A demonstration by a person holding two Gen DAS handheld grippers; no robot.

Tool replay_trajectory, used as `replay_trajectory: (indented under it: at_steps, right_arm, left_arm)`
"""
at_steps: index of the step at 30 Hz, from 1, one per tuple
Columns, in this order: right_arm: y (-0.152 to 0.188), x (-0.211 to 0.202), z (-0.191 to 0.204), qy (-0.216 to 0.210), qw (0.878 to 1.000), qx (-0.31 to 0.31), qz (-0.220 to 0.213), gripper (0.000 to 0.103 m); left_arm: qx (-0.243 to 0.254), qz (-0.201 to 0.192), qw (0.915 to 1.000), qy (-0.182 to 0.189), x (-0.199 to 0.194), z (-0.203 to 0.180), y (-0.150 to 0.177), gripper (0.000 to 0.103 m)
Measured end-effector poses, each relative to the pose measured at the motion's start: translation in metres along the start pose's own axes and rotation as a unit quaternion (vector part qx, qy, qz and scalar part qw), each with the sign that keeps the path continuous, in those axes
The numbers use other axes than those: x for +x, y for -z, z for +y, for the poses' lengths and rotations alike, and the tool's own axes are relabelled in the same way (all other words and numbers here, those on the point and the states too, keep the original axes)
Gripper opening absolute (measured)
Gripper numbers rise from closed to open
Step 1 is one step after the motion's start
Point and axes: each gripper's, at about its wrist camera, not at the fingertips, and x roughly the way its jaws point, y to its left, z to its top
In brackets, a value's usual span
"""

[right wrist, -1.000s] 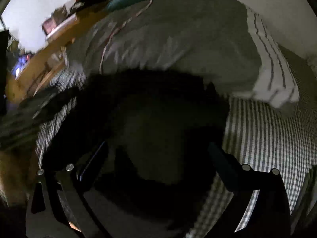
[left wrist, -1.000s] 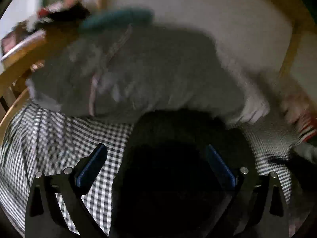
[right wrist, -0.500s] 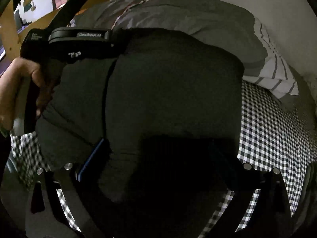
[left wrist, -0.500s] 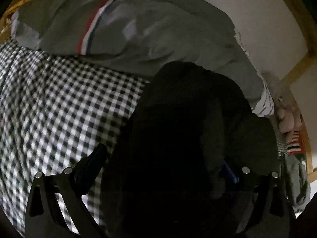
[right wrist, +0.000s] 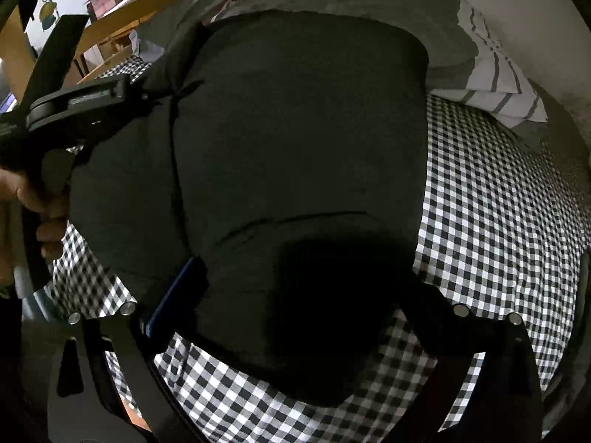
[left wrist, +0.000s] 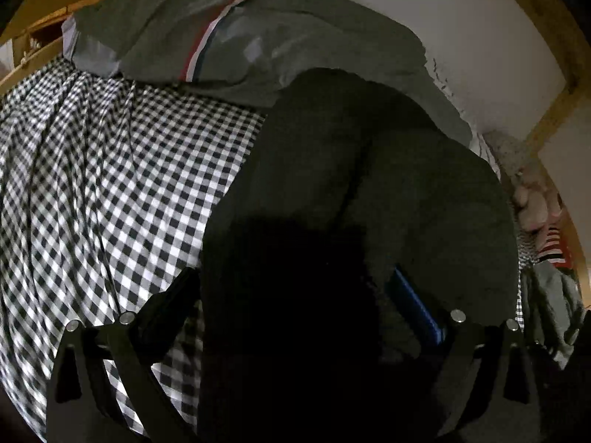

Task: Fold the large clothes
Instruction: 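Press both grippers on the folded jacket to flatten it, then grasp the folded black jacket end with both grippers and lift it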

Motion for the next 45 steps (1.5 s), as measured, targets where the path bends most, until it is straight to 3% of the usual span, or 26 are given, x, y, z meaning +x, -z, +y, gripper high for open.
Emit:
replay_trajectory:
  at_steps: [4, 7, 9, 12, 19, 27, 33, 36, 39, 43, 45]
  right_arm:
    - [-0.004, -0.007, -0.004, -0.008, 1.000, 0.012, -0.005, 0.100]
    - [0.000, -0.030, -0.019, -0.046, 0.997, 0.050, -0.035, 0.100]
    - [0.002, -0.037, -0.031, -0.046, 0.994, 0.082, -0.051, 0.100]
    - [0.006, -0.016, -0.037, -0.056, 0.994, 0.093, -0.020, 0.099]
    - [0.012, 0.005, -0.036, -0.093, 0.989, 0.114, -0.006, 0.100]
    - [0.009, -0.026, -0.035, -0.067, 0.992, 0.105, -0.022, 0.100]
    - [0.014, -0.044, -0.049, -0.111, 0.985, 0.125, -0.035, 0.100]
    - [0.019, -0.044, -0.074, -0.151, 0.973, 0.169, -0.038, 0.100]
    - [0.025, -0.033, -0.101, -0.205, 0.954, 0.218, -0.032, 0.100]
    - [0.026, 0.002, -0.137, -0.280, 0.921, 0.270, 0.003, 0.100]
    - [0.023, 0.021, -0.144, -0.332, 0.899, 0.286, 0.020, 0.100]
  left_arm:
    - [-0.020, 0.002, 0.9998, -0.008, -0.016, -0.006, -0.001, 0.099]
    - [0.000, -0.056, 0.9984, -0.009, -0.062, -0.020, 0.017, 0.098]
    - [0.028, -0.079, 0.9963, -0.019, -0.078, -0.028, 0.030, 0.098]
    - [0.060, -0.059, 0.9947, -0.060, -0.065, -0.033, 0.044, 0.098]
    - [0.035, -0.031, 0.9985, -0.030, -0.046, -0.009, 0.051, 0.099]
    - [0.045, -0.055, 0.9956, -0.060, -0.068, -0.026, 0.053, 0.099]
    - [0.049, -0.054, 0.9954, -0.061, -0.086, -0.035, 0.056, 0.099]
    - [0.040, -0.042, 0.9969, -0.054, -0.083, -0.031, 0.060, 0.099]
    - [0.030, -0.032, 0.9980, -0.047, -0.078, -0.026, 0.063, 0.099]
    - [0.026, -0.031, 0.9982, -0.043, -0.073, -0.022, 0.066, 0.099]
    - [0.035, -0.037, 0.9972, -0.054, -0.072, -0.024, 0.069, 0.099]
